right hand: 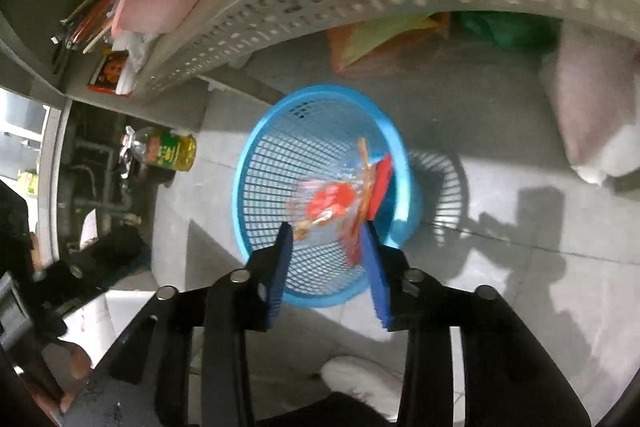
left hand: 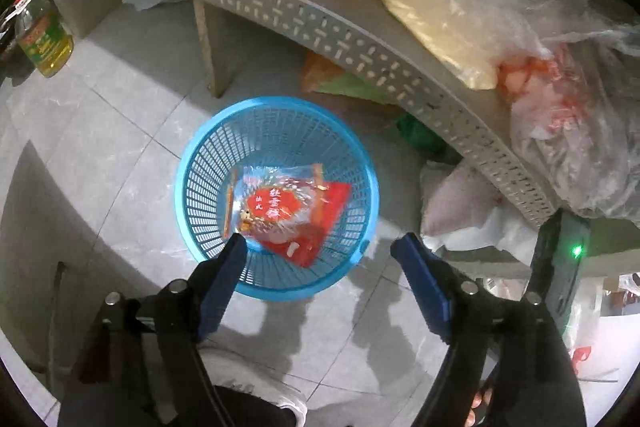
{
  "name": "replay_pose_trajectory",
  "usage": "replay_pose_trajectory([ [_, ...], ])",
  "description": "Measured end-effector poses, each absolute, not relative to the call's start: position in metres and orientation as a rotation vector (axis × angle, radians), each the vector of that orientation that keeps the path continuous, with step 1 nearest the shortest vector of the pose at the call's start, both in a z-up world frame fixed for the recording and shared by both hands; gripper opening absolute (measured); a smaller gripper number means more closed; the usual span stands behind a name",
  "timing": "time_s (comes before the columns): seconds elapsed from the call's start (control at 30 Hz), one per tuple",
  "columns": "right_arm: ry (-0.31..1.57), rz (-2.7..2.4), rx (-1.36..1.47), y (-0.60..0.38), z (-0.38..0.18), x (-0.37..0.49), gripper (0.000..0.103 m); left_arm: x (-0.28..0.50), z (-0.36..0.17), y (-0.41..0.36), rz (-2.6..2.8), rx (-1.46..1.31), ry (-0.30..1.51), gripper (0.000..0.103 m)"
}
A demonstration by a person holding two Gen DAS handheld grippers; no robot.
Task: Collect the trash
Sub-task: 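Carry both items over the blue wastebasket and open both grippers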
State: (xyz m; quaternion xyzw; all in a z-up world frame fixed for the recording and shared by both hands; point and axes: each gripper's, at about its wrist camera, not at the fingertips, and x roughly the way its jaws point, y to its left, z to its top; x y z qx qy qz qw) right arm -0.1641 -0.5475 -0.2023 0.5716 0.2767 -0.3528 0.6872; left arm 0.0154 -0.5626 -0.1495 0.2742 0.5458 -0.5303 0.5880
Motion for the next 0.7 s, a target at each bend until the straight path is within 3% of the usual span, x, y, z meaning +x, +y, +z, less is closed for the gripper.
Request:
replay_pose_trajectory([
  [0.17,0.638,-0.812,1.215,-0.53,-0.183,-0.168,0.039,0.01,-0.12,-0.545,-1.284,0.58,1.222,0.079],
  [0.4,0.776,-0.843,0.963,-0.491,-0.127,-0.151,0.068,-0.015,-0.059,-0.469,-1.444,0.612,1.064,0.082],
  [0.53,0.798,-0.887,0.786,-0.47,-0.081,-0.14,0.086,-0.001,-0.035,-0.406,-1.408,0.501,1.097,0.082],
  [0.63,0.761,-0.915,0.67,-0.449,-0.041,-0.133,0.095,0.023,-0.019,-0.354,-1.351,0.364,1.144,0.082],
  [0.7,0.721,-0.912,0.57,-0.429,-0.011,-0.121,0.095,0.035,-0.004,-0.316,-1.286,0.333,1.095,0.083],
])
